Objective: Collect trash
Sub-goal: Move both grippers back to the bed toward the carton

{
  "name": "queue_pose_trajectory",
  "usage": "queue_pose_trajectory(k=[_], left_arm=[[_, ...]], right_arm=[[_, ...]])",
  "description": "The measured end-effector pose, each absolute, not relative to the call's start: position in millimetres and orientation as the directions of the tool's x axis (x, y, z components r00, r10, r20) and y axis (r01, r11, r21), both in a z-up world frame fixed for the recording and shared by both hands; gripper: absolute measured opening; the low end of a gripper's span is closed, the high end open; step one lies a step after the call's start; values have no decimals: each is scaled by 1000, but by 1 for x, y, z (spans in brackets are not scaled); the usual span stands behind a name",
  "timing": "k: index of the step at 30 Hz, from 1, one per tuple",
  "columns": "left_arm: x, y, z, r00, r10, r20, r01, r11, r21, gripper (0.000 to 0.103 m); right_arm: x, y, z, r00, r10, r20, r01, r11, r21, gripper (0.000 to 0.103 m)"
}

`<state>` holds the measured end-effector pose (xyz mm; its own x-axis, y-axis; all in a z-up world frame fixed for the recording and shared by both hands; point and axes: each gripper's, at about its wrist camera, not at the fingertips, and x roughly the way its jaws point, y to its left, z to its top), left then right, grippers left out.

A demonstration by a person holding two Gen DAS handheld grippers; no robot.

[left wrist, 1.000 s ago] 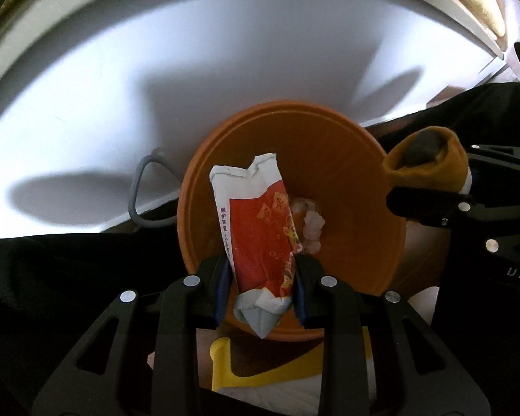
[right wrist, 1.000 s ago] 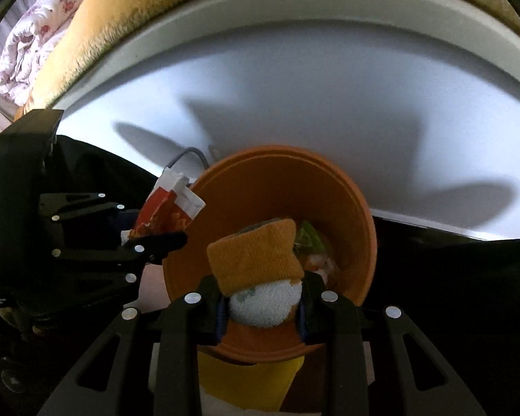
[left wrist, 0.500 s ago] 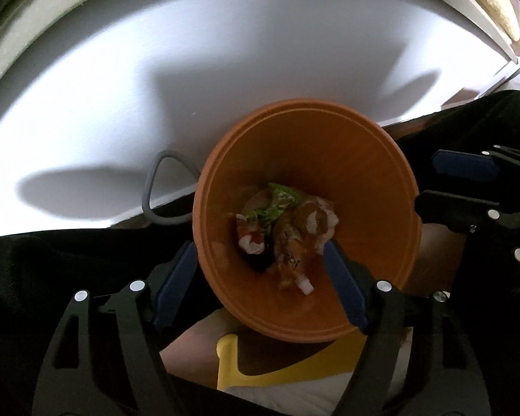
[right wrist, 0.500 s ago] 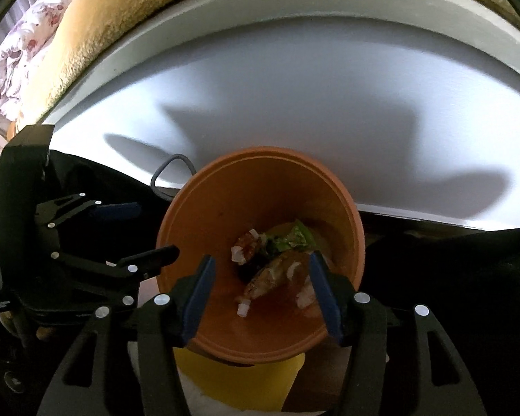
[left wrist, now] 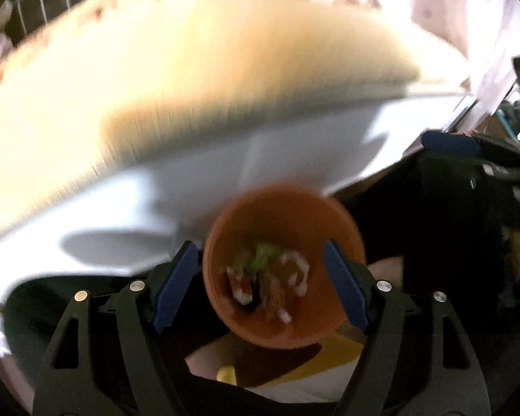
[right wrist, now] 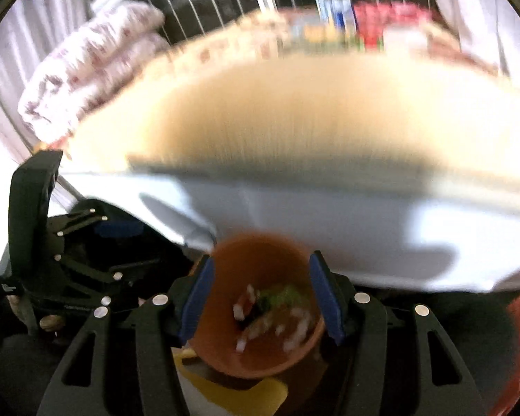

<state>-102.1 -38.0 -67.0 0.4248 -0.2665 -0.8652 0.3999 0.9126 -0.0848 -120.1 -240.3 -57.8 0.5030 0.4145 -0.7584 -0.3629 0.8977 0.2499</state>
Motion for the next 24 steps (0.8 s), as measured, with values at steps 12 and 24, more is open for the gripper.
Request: queue_pose_trajectory(k=[12, 24], left_arm=[[-37, -55, 5, 605, -270, -749, 346, 937, -58, 80], [10, -54, 4, 595, -267, -758, 304, 948, -95, 80]], right_arm=[[31, -265, 40, 688, 383, -616, -358, 918, 170, 61], [219, -237, 17, 660, 242, -711, -358, 934, -15, 72]])
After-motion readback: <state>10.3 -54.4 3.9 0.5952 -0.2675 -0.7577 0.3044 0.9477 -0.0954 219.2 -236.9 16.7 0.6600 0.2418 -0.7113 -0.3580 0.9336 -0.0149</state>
